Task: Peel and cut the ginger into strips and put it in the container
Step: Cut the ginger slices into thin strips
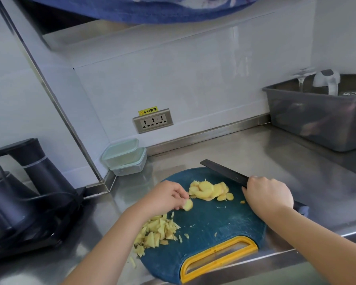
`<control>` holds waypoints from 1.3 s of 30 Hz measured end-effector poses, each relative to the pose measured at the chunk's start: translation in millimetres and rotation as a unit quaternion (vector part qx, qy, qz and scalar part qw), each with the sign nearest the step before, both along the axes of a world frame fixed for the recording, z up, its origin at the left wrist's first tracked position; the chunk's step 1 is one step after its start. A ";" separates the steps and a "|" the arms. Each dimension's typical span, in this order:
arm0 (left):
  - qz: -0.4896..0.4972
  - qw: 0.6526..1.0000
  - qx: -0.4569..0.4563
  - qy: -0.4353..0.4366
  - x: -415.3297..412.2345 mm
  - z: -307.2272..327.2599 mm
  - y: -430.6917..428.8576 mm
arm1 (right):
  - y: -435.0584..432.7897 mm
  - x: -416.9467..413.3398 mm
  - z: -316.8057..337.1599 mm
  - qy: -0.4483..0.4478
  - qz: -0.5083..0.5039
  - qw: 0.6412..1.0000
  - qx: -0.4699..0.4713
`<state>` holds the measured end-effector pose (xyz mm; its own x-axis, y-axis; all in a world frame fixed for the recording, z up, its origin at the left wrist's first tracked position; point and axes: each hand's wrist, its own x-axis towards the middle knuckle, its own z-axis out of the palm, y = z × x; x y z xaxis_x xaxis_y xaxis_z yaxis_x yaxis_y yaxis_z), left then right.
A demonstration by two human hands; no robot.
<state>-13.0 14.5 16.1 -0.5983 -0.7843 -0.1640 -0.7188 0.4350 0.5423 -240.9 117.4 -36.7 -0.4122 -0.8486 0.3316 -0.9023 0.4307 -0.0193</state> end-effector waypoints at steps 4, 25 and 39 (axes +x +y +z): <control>0.050 0.993 -0.099 -0.036 9.6 4.2 -10.5 | -1.8 1.0 -0.3 0.007 0.001 1.000 -0.003; 0.020 0.998 -0.060 0.027 6.8 3.1 -1.8 | -2.2 0.2 -0.1 0.004 -0.002 1.000 0.007; 0.027 0.979 -0.200 -0.030 -3.7 -20.5 24.5 | -1.2 0.6 -0.4 0.004 0.001 1.000 0.001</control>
